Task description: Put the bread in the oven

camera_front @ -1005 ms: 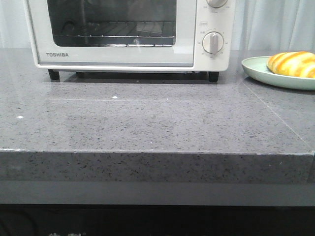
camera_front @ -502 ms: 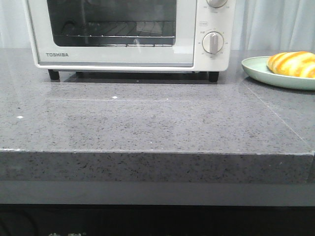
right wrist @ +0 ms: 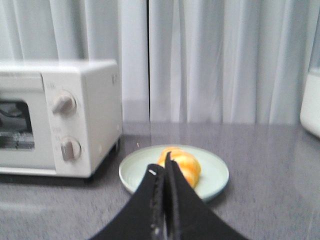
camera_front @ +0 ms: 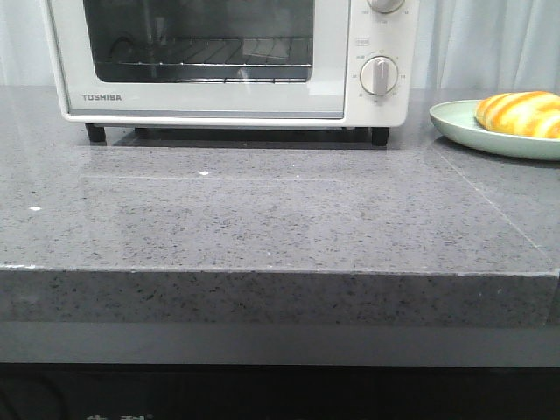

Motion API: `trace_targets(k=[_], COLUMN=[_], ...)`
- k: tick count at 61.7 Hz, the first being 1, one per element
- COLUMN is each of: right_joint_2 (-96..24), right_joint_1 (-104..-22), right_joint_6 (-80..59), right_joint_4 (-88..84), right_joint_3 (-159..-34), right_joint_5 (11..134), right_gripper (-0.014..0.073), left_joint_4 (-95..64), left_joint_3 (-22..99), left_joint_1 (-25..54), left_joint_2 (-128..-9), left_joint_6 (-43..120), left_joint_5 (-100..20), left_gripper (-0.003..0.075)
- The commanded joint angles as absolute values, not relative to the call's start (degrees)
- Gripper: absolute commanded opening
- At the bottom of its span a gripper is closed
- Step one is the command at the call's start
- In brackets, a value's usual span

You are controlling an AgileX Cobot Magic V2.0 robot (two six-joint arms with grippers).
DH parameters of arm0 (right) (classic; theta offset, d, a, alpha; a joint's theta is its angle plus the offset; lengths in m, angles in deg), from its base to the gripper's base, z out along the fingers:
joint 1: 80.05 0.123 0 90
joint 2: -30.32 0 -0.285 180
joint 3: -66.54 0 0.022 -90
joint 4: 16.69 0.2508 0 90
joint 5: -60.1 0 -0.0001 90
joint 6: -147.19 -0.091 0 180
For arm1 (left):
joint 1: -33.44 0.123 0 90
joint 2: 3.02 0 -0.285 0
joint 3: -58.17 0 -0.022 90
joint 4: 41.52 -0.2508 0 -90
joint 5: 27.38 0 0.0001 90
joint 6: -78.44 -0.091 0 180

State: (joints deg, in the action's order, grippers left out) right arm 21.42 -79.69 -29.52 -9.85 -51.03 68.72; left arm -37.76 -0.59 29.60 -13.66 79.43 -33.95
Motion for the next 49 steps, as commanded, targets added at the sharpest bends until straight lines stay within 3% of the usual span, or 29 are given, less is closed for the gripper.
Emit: trace_targets(k=[1,23,49], right_joint_2=[16.84,-1.72,-10.63], right_joint_1=[-79.99,-79.99,-80.05], right_joint_6=[-29.37,-29.37,-29.37], right_joint_4=[-9.88,-10.40,-10.40], right_joint_3=[-57.92,-76.79,-77.07], right_joint_5=[68.87,80.49,82.06], right_gripper=[-0.0069,-0.0069,-0.0069], left_joint_4=[-37.62,-37.62,-37.22], left_joint_3=[7.05,23.55,23.55], left_joint_1=[29.50,29.50,29.50], left_joint_2=[-18.11,-34.53,-45.16], left_joint_6=[79.46,79.46,79.46], left_joint_5=[-34.81,-44.79,-46.10], left_gripper=[-0.0018,-0.0018,-0.0018])
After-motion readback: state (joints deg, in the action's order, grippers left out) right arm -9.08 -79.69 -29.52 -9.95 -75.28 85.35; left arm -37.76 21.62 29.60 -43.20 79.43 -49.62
